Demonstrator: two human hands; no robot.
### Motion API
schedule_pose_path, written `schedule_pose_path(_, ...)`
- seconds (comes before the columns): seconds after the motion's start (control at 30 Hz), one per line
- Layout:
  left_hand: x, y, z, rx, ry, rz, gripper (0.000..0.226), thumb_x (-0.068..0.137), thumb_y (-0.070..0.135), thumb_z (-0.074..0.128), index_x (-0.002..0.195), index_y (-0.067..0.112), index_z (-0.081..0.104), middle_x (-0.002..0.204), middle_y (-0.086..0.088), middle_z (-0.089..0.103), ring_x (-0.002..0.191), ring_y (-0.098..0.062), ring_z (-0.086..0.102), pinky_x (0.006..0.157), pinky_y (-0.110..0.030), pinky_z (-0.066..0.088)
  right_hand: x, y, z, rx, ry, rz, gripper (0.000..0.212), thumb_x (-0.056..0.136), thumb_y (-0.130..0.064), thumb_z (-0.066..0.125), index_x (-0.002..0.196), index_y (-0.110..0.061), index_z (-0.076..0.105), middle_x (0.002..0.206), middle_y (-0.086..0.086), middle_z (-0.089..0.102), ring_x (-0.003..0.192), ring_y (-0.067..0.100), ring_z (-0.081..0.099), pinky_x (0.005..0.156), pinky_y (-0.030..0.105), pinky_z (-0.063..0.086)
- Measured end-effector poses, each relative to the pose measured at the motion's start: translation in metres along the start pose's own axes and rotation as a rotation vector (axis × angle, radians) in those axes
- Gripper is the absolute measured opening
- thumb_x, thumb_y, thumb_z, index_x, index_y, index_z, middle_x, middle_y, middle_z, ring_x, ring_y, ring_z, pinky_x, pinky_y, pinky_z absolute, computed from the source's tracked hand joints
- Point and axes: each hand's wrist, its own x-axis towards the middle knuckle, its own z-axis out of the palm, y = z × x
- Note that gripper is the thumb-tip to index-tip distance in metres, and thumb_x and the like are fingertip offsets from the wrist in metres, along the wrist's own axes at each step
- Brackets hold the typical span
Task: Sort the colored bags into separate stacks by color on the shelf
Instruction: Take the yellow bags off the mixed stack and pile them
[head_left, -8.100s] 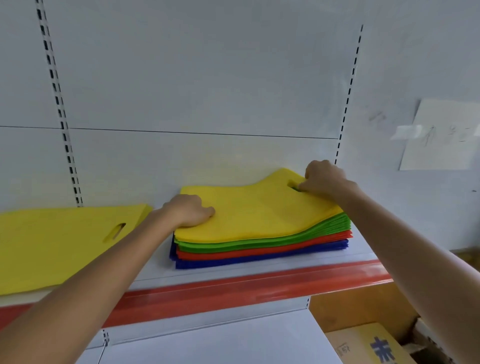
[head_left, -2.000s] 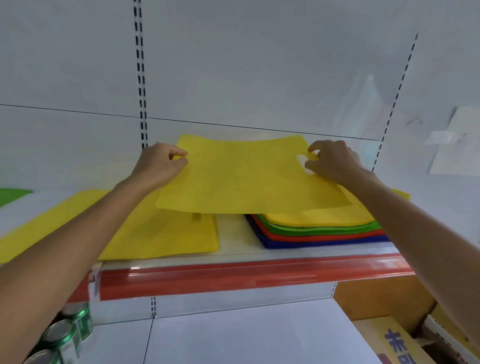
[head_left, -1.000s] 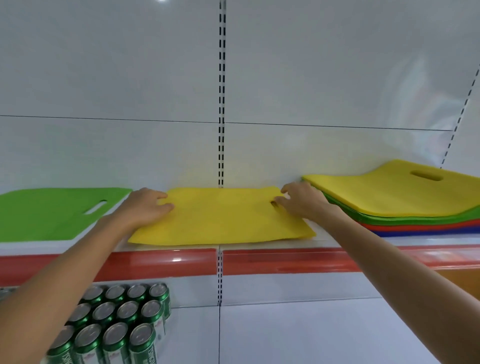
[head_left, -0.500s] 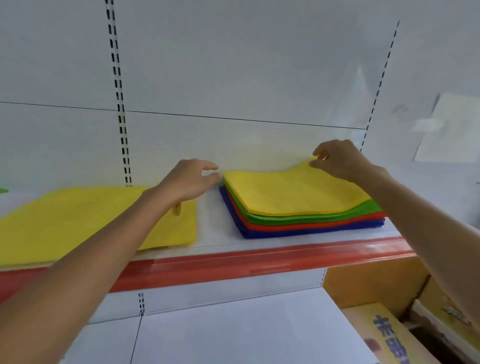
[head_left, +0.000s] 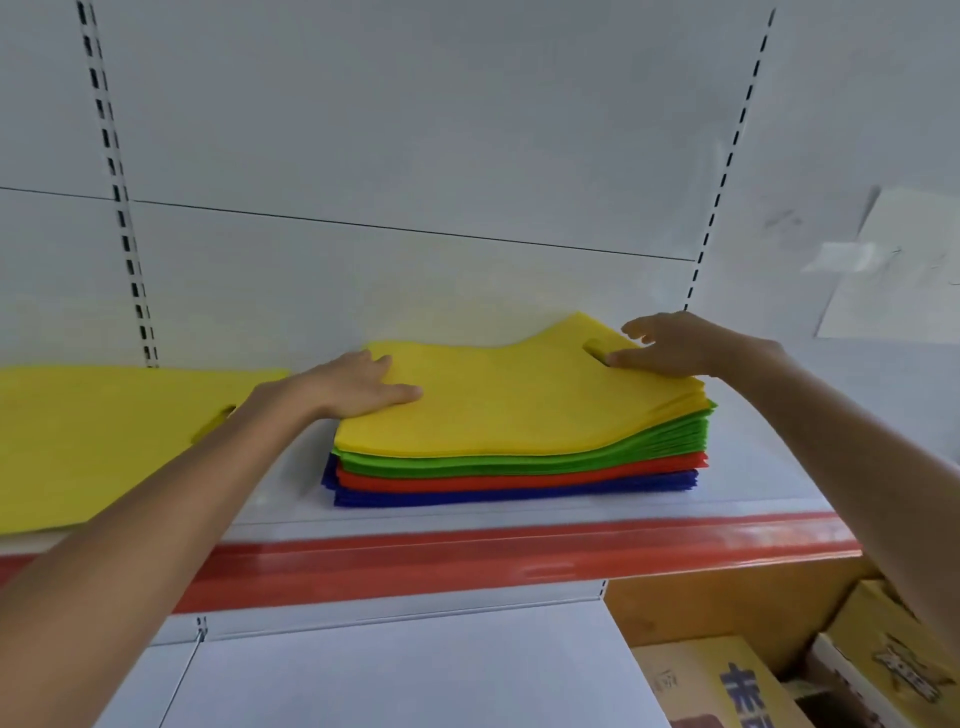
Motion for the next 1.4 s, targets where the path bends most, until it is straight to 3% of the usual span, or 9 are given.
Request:
schedule_pose_path(0.27,-0.002,0.008,-0.005,0.043,0.029,-0.011,0.073,0.091,0.057,0.037,0.148,0.015,0.02,0.156,-0.004,0.016,0.142,-0.021,0.018,0.111,-0.03,0.019,0.017,-0.007,0.003,-0.062,0.08,-0.04,0.058,0.088,-0.046,0.058,0.13,-0.007,0.053,0.127,0.011,0.055,0.116,0.028,0.05,0.091,0.034,0.042)
schedule_pose_path(0.47,-0.008,0.015,-0.003,0.148,0.129,0.073,0.068,0.092,0.053,0.039,0.146,0.013,0.026,0.156,0.003,0.012,0.142,-0.02,0.015,0.114,-0.034,0.019,0.015,-0.008,0.008,-0.026,0.162,-0.041,0.058,0.08,-0.04,0.068,0.129,-0.012,0.053,0.123,0.008,0.056,0.11,0.028,0.053,0.089,0.04,0.048)
schedule_pose_path(0.67,-0.012,0.016,-0.005,-0.04,0.293,0.072,0.069,0.085,0.04,0.061,0.143,0.011,0.035,0.154,-0.009,0.016,0.14,-0.025,0.021,0.111,-0.032,0.022,0.01,-0.015,0.008,0.04,0.206,-0.134,0.052,0.078,-0.027,0.072,0.123,-0.012,0.052,0.118,0.01,0.058,0.105,0.028,0.055,0.09,0.044,0.049)
schedule_pose_path(0.8,-0.015,0.016,-0.006,-0.223,0.385,-0.003,0.06,0.078,0.026,0.073,0.133,0.018,0.051,0.141,-0.013,0.039,0.128,-0.026,0.04,0.094,-0.029,0.036,0.006,-0.017,0.007,0.036,0.246,-0.145,0.05,0.076,-0.027,0.074,0.118,-0.013,0.052,0.114,0.01,0.059,0.099,0.028,0.055,0.085,0.042,0.05)
schedule_pose_path(0.9,-0.017,0.016,-0.006,-0.32,0.421,-0.019,0.044,0.079,0.016,0.072,0.122,0.018,0.061,0.134,-0.011,0.05,0.123,-0.024,0.046,0.085,-0.022,0.036,0.002,-0.02,0.005,0.068,0.248,-0.122,0.056,0.078,-0.025,0.073,0.126,-0.018,0.045,0.117,0.01,0.057,0.1,0.03,0.055,0.082,0.041,0.05)
schedule_pose_path(1.03,-0.022,0.016,-0.011,-0.364,0.472,0.007,0.048,0.084,0.019,0.066,0.13,0.012,0.054,0.137,-0.009,0.049,0.126,-0.023,0.044,0.093,-0.024,0.036,-0.004,-0.026,-0.003,0.108,0.291,-0.135,0.056,0.078,-0.015,0.069,0.128,-0.027,0.049,0.119,0.011,0.059,0.1,0.03,0.054,0.082,0.04,0.049)
schedule_pose_path(1.1,-0.028,0.013,-0.017,-0.374,0.484,0.035,0.052,0.085,0.024,0.066,0.133,0.012,0.051,0.139,-0.008,0.047,0.126,-0.023,0.044,0.09,-0.023,0.035,-0.008,-0.031,-0.008,0.106,0.32,-0.127,0.048,0.079,-0.015,0.067,0.124,-0.026,0.054,0.12,0.011,0.059,0.102,0.029,0.053,0.08,0.038,0.046)
schedule_pose_path(1.4,-0.068,-0.059,-0.074,-0.398,0.666,0.052,0.048,0.087,0.031,0.062,0.132,0.019,0.052,0.141,-0.003,0.046,0.126,-0.023,0.045,0.096,-0.03,0.037,-0.027,-0.104,-0.034,0.138,0.482,-0.022,0.047,0.082,-0.03,0.066,0.128,-0.023,0.055,0.126,0.01,0.056,0.117,0.031,0.049,0.089,0.038,0.04)
